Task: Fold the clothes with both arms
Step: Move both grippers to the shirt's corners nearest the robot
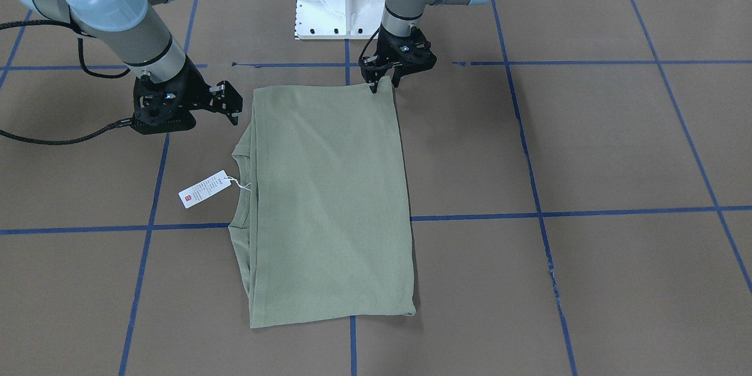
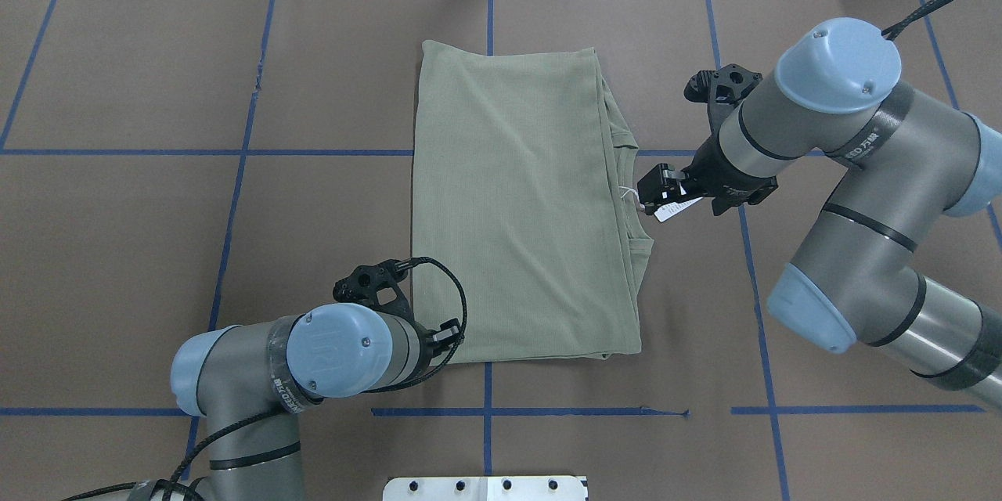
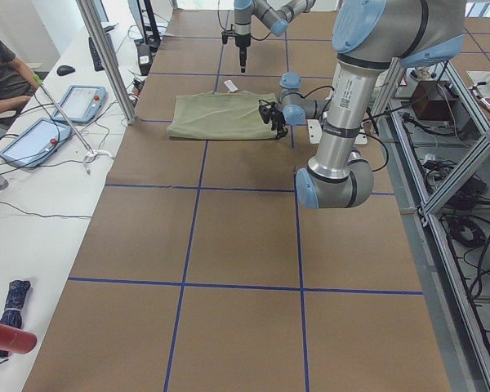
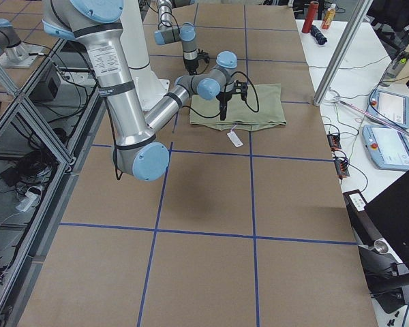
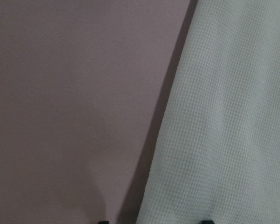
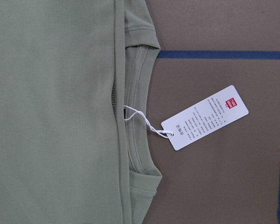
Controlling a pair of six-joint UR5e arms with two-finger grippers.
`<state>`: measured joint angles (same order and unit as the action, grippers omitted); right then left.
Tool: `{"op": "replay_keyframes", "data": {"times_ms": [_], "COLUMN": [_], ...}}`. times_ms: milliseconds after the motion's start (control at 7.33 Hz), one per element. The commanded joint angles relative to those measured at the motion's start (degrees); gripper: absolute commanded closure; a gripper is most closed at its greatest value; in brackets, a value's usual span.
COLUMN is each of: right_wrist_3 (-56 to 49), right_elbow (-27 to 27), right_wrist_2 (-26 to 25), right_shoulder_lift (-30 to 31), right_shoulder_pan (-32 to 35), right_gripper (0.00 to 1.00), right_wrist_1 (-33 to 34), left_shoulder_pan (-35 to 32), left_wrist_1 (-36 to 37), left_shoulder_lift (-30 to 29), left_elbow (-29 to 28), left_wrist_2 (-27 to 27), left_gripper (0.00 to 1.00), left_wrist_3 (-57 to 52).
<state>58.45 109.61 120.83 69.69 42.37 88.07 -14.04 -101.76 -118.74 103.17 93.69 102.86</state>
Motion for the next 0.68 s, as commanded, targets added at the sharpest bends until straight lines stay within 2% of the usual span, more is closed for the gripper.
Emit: {"op": "replay_keyframes", "data": {"times_ms": [0,136,409,545], "right_wrist_3": [0.00,0.00,0.09,0.09], "right_elbow": [-0.01,-0.01,-0.01,0.08], "right_wrist_2": [-0.07,-0.07,-0.07,-0.07], "right_shoulder_lift": [0.09,0.09,0.35,0.53], "right_shoulder_pan": [0.00,0.00,-0.18,-0.27], "right_gripper": [0.00,0.00,0.00,0.00], "right_wrist_1": [0.00,0.00,0.00,0.00], "left_shoulder_pan": [-0.02,-0.02,-0.02,-0.11], "left_wrist_1": [-0.02,-0.02,-0.02,0.06], "left_shoulder_lift": [-0.09,-0.09,-0.35,-1.14], "left_elbow": [-0.51,-0.69,-0.52,-0.52], "left_wrist_2": [-0.09,-0.09,0.00,0.08], "left_gripper": [0.54,0.54,0.81,1.00], "left_wrist_3": [-0.46,-0.55,-0.64,-0.64]}}
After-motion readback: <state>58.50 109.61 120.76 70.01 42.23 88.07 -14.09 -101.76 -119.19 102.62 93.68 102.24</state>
